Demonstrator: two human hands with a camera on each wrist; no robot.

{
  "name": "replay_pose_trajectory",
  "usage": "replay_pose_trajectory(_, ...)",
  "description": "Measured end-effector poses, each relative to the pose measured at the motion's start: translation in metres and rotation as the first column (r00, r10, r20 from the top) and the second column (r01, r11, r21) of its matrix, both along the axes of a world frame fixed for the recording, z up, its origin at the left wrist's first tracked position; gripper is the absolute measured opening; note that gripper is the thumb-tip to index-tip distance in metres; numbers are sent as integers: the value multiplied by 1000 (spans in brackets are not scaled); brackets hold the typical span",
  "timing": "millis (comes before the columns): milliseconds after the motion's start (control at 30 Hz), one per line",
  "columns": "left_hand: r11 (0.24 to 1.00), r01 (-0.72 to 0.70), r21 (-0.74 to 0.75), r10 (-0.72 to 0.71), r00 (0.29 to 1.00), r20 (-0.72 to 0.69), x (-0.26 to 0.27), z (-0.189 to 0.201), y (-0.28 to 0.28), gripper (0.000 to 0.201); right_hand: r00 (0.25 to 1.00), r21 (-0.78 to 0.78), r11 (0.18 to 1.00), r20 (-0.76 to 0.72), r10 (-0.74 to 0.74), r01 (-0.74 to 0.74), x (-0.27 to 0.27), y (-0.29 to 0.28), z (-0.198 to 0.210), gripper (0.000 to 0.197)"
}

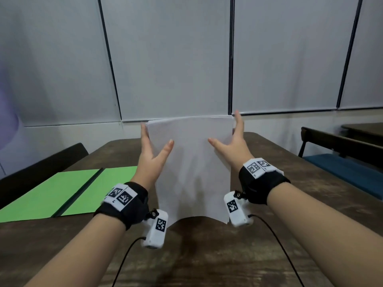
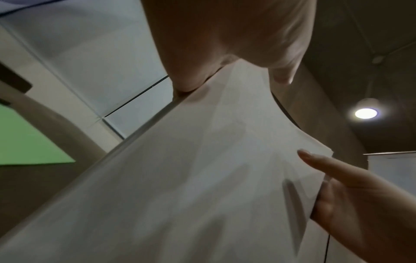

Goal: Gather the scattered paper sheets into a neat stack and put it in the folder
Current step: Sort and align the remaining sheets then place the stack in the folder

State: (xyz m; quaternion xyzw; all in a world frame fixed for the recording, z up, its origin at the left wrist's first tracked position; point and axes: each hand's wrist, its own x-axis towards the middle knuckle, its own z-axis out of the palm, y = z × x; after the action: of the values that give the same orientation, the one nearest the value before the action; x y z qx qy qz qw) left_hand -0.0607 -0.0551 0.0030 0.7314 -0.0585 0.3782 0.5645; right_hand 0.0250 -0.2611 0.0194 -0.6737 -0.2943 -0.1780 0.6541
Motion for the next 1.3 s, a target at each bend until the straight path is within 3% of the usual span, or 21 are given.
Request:
replay_pose_trajectory(100, 990, -62, 124, 56, 997, 54, -1, 12, -2, 95, 981, -168, 978, 172, -93, 122, 0, -1, 16, 103)
replay_pose_trajectory(200, 961, -141, 238, 122, 988, 95, -2, 19, -2, 90, 959, -282, 931, 227, -169, 230, -2, 1, 23, 85)
replay_pose_trajectory(333, 935, -185, 302, 158, 981, 114, -3, 27, -5, 78, 933, -282, 905, 263, -247, 319, -1, 3, 22, 53)
replay_pose_trajectory(433, 918, -221, 330, 177, 971, 159, -2, 26, -2, 66, 922, -241, 911, 285, -262, 334, 1, 1, 19, 50)
replay_pose_trajectory(533, 911, -274, 307, 218, 954, 206, -1, 24, 1, 60, 940, -216, 936, 264, -217, 277, 1, -2, 13, 64)
replay_pose_trajectory(600, 928, -251, 276, 195, 957, 213, 2, 23, 5, 71, 959, -180, 963, 237, -157, 202, -1, -4, 9, 81)
replay_pose_trajectory(667, 989, -109, 100, 97, 989, 116, 5, 20, 8, 85, 981, -103, 986, 158, -116, 133, -2, -5, 7, 93)
replay_pose_trajectory(733, 990, 10, -140, -14, 1000, -23, 7, 14, 10, 78, 997, -22, 996, -6, -82, 82, 1, -4, 5, 99)
replay_pose_trajectory(800, 972, 29, -235, -51, 995, -86, 10, 9, 9, 58, 988, 45, 998, -146, -41, 48, 4, -1, 5, 91)
replay_pose_trajectory(867, 982, -51, -181, 34, 995, -94, 14, 9, 2, 36, 984, 124, 992, -180, 6, 16, 5, 7, 7, 64)
replay_pose_trajectory(933, 987, -131, -89, 125, 989, -75, 19, 14, -8, 28, 989, 170, 985, -149, -5, 31, 4, 18, 11, 47)
replay_pose_trajectory(1033, 968, -251, 28, 251, 968, -1, 19, 20, -22, 29, 989, 191, 972, -95, -117, 133, 5, 28, 16, 31)
replay_pose_trajectory(1133, 958, -278, 66, 277, 960, 33, 18, 15, -21, 35, 978, 192, 961, -104, -183, 200, 4, 24, 13, 29)
replay_pose_trajectory(1233, 982, -184, -37, 180, 981, -78, 20, -6, -8, 45, 982, 72, 981, -76, -175, 181, 2, 19, 0, 33)
replay_pose_trajectory(1300, 977, -52, -206, 18, 986, -166, 18, -26, -2, 56, 979, 36, 993, -176, -101, 110, 6, 16, -20, 43)
